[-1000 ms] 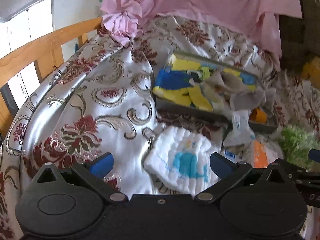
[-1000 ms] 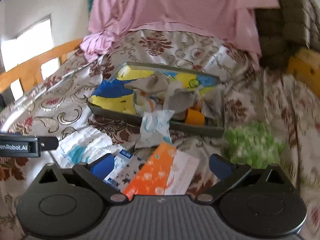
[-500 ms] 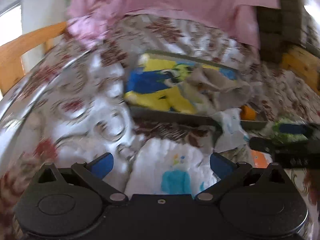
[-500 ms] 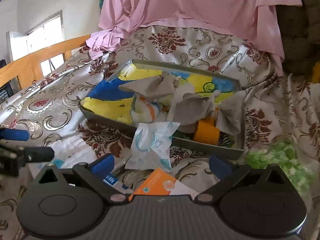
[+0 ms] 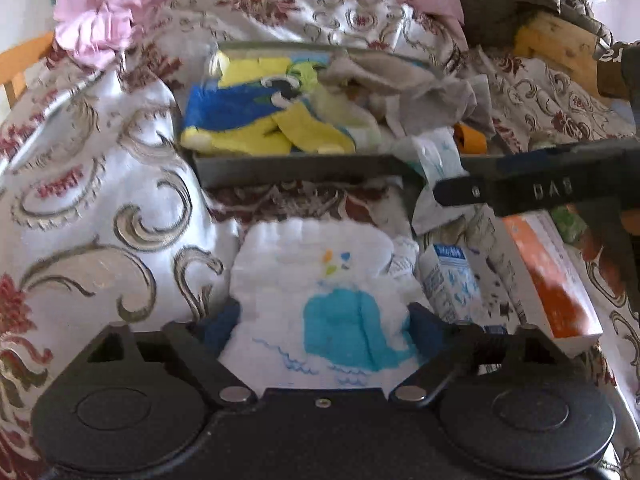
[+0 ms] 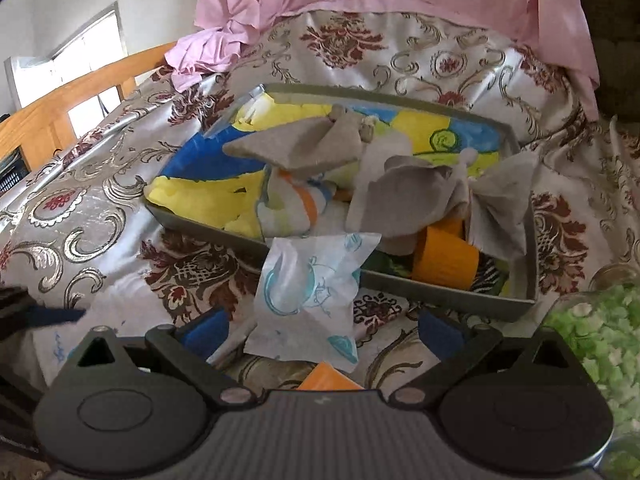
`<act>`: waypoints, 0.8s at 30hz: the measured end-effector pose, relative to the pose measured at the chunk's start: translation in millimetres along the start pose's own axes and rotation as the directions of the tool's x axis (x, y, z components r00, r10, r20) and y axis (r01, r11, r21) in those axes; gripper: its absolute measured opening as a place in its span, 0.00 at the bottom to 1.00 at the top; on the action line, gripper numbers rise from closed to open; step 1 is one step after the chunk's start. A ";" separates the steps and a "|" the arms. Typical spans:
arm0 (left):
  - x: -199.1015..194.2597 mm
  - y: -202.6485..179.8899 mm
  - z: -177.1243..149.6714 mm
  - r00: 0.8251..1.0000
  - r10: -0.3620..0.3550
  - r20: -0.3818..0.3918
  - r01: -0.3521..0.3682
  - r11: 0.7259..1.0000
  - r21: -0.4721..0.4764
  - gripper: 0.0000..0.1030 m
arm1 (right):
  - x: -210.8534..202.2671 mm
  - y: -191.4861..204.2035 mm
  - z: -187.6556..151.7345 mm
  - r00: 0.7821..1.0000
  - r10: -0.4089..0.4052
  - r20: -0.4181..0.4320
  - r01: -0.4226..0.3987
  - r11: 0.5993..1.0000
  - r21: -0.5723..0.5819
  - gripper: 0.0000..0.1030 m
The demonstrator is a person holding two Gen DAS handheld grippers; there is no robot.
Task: Organize soft objects
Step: 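Grasp the blue whale-print towel with the left tool while the right tool grasps the tissue packet, then carry the towel and tissue packet with both tools over the tray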
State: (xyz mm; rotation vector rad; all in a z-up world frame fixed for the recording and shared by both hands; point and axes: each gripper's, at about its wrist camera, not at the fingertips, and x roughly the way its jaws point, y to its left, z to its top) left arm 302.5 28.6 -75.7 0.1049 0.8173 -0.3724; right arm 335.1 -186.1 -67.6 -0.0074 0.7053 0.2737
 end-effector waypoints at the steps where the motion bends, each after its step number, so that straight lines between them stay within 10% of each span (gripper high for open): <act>1: 0.7 0.5 -1.2 1.000 -0.004 0.004 0.004 1.000 0.000 0.80 | 1.9 -0.6 0.9 1.000 0.000 -0.005 0.000 1.000 0.005 0.99; 7: 0.5 7.0 -1.1 1.000 -0.002 0.012 0.003 0.999 -0.047 0.50 | 11.3 -2.0 7.5 1.000 0.014 -0.025 -0.014 1.000 0.022 0.95; 24: -2.9 18.3 -0.8 0.997 -0.023 0.080 0.041 0.974 -0.224 0.28 | 28.4 7.6 5.3 0.998 -0.001 -0.064 0.001 1.000 -0.002 0.62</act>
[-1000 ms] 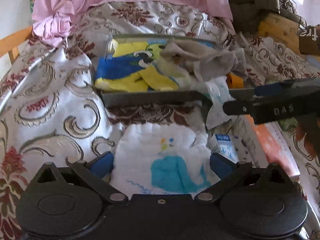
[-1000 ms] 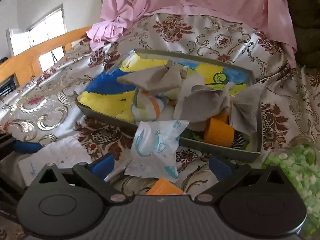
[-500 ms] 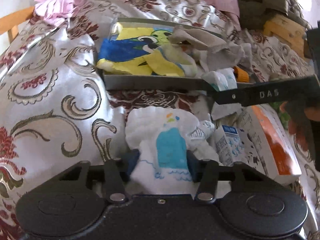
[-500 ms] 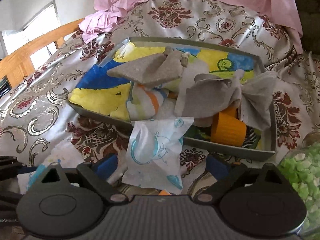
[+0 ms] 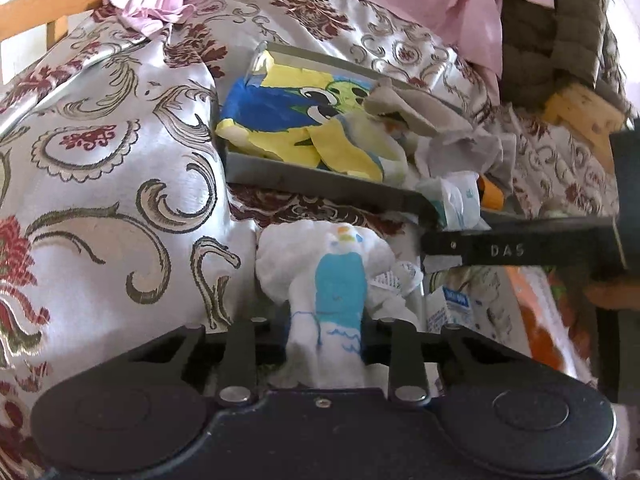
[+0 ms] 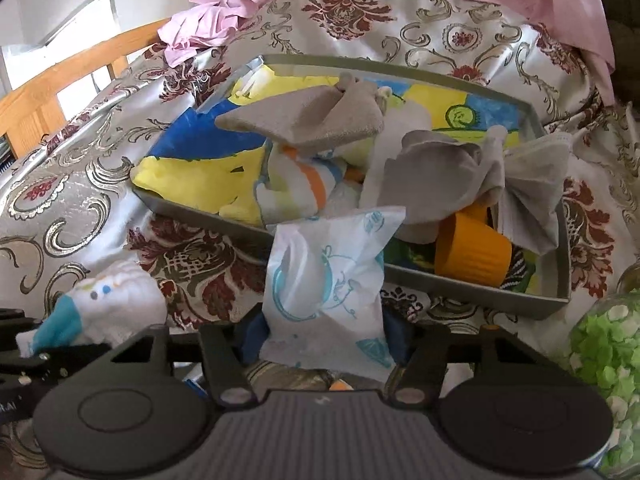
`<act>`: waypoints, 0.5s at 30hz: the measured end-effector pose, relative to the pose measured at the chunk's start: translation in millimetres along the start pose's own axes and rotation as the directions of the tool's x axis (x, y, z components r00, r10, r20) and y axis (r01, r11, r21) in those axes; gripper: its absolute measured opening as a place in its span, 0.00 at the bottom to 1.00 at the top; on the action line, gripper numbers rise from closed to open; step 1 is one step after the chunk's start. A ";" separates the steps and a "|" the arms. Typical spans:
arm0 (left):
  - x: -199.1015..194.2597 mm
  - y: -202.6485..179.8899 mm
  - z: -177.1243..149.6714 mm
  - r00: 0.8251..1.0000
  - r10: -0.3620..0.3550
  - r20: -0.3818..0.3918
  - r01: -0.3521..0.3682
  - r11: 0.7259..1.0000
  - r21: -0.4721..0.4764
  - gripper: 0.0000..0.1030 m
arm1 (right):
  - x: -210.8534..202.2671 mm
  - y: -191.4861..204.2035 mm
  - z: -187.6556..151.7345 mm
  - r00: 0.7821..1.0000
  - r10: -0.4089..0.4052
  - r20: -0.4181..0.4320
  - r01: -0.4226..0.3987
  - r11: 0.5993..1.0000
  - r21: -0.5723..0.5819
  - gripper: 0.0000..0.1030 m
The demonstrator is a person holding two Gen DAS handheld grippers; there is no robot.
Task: Organize soft objects
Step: 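Carry the towel and tissue packet with both tools over the tray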
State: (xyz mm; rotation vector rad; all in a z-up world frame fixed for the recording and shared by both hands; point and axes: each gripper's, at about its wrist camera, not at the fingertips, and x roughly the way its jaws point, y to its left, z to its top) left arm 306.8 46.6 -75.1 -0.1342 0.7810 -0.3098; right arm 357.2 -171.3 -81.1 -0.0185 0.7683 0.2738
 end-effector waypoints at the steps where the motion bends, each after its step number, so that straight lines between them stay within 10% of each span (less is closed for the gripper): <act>1: -0.7 -0.1 -0.2 1.000 -0.004 0.003 0.004 1.000 -0.006 0.28 | -0.5 0.9 -0.4 1.000 0.000 0.004 0.000 1.000 -0.002 0.61; 15: -21.9 4.7 6.8 0.988 0.001 0.155 0.013 0.996 -0.087 0.26 | -26.5 26.6 0.5 0.994 0.029 0.105 -0.019 0.995 -0.099 0.57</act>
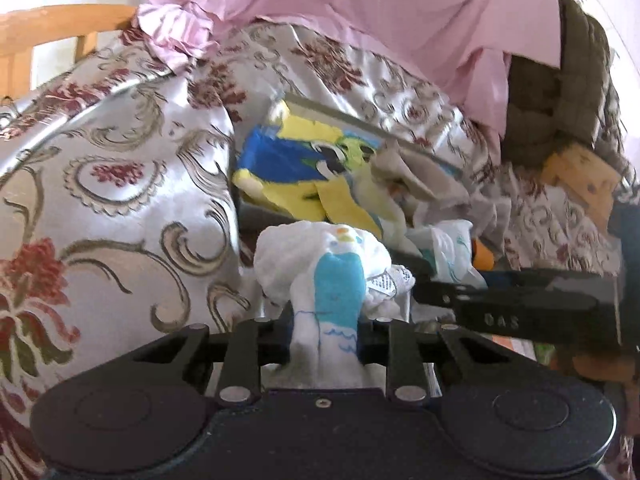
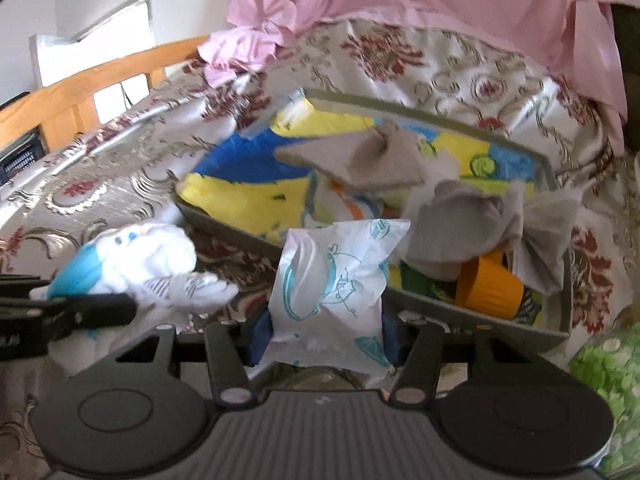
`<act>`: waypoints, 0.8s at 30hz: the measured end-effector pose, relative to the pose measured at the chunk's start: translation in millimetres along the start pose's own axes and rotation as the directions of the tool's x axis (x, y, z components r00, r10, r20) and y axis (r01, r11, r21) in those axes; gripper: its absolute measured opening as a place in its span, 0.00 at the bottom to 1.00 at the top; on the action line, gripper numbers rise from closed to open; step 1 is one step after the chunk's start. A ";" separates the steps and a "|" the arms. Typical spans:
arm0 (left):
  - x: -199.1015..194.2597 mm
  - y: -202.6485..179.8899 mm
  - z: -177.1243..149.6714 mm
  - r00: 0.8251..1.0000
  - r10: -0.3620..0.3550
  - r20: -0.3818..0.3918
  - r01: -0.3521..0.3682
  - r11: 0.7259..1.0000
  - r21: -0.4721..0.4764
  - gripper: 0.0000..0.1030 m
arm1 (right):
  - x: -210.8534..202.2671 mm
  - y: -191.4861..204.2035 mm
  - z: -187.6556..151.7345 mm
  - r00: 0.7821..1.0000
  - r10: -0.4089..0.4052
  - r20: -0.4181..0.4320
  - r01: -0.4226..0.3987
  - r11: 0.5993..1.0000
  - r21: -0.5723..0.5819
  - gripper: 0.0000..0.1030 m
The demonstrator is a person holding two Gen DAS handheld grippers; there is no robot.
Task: Organize soft objects
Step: 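Carry the towel and tissue packet with both tools over the tray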
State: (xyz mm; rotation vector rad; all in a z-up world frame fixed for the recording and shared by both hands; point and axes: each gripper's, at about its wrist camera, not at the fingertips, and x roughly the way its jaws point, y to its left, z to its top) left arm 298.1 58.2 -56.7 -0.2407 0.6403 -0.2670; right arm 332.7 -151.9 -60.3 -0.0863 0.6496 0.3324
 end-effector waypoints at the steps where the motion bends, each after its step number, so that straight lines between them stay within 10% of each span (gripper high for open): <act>1: -1.8 0.6 1.3 1.000 0.005 0.013 -0.005 1.000 -0.006 0.26 | -3.0 1.1 2.1 1.000 0.004 0.010 -0.004 1.000 0.000 0.57; 17: 29.1 -20.0 84.3 0.951 0.077 0.298 -0.060 0.996 -0.063 0.27 | -49.8 -7.8 50.2 0.978 -0.031 0.207 0.033 0.999 -0.005 0.57; 24: 64.8 -8.4 100.2 0.968 0.071 0.242 -0.061 0.997 -0.052 0.27 | -31.0 -22.4 97.7 0.967 -0.068 0.244 0.057 0.997 0.054 0.57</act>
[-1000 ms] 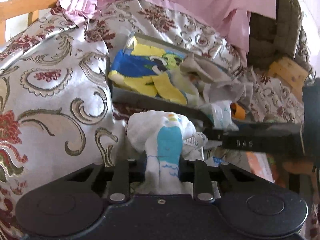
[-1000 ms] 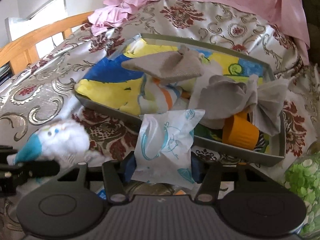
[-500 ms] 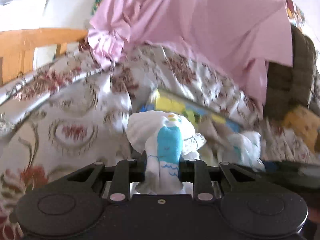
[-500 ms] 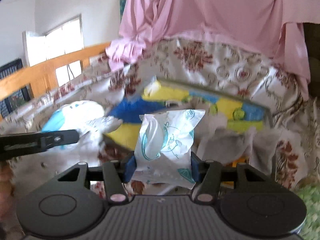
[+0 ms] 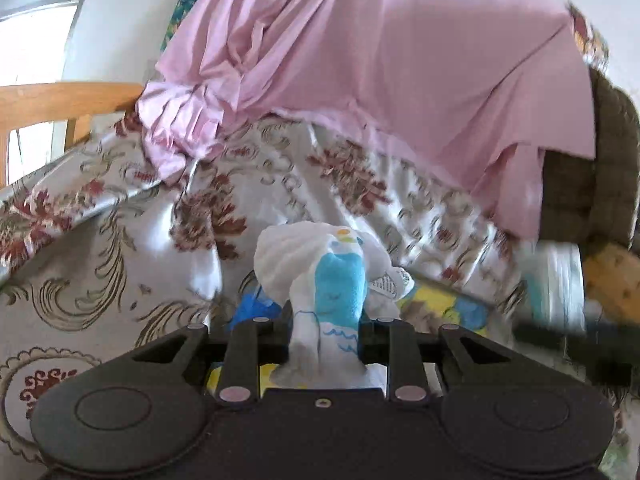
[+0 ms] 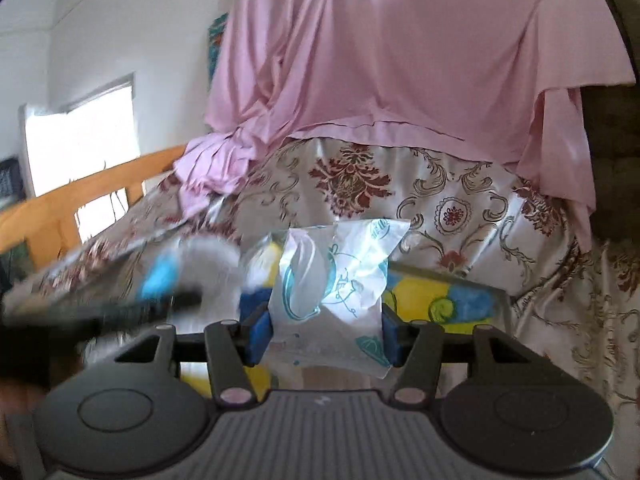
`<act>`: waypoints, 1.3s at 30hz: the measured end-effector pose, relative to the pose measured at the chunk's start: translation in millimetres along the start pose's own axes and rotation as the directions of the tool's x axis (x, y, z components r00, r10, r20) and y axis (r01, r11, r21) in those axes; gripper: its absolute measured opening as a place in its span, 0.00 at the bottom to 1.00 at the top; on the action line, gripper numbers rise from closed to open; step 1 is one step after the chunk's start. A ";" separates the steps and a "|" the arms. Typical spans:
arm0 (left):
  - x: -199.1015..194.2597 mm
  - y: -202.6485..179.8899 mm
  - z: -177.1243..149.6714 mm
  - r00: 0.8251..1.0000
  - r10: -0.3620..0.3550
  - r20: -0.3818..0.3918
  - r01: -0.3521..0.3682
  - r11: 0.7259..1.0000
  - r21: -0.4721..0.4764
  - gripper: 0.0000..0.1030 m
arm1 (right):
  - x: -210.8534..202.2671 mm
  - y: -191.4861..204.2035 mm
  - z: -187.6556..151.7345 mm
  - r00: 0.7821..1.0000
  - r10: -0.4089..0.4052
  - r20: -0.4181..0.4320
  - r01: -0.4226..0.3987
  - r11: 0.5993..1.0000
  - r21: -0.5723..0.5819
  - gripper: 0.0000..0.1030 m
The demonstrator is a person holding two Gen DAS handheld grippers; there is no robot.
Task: Organize soft objects
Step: 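Carry the towel and tissue packet with both tools over the tray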
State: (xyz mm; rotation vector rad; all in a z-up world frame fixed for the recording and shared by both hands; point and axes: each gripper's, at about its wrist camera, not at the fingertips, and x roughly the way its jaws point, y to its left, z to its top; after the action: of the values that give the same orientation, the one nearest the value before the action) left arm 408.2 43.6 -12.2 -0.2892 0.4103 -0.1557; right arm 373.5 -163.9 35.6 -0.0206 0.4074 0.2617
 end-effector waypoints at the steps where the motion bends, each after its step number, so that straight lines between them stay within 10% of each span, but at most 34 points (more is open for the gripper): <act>1: 3.1 5.2 -2.0 1.000 -0.010 -0.009 0.010 1.000 -0.016 0.27 | 10.1 0.4 6.4 1.000 -0.001 -0.009 0.001 1.000 0.008 0.57; 18: 47.3 9.5 -30.0 0.989 0.007 -0.149 0.003 0.998 0.067 0.29 | 121.0 21.2 8.1 0.977 -0.067 -0.201 0.050 0.995 -0.087 0.58; 39: 53.7 11.8 -32.1 0.982 0.051 -0.183 -0.042 0.997 0.057 0.48 | 125.5 23.1 -2.0 0.972 -0.060 -0.229 0.043 0.996 -0.079 0.66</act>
State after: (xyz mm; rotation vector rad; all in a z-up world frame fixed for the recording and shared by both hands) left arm 444.6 35.9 -63.8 -0.2129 0.5951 -0.1479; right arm 477.9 -110.6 -15.0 -0.1352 0.6278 0.2235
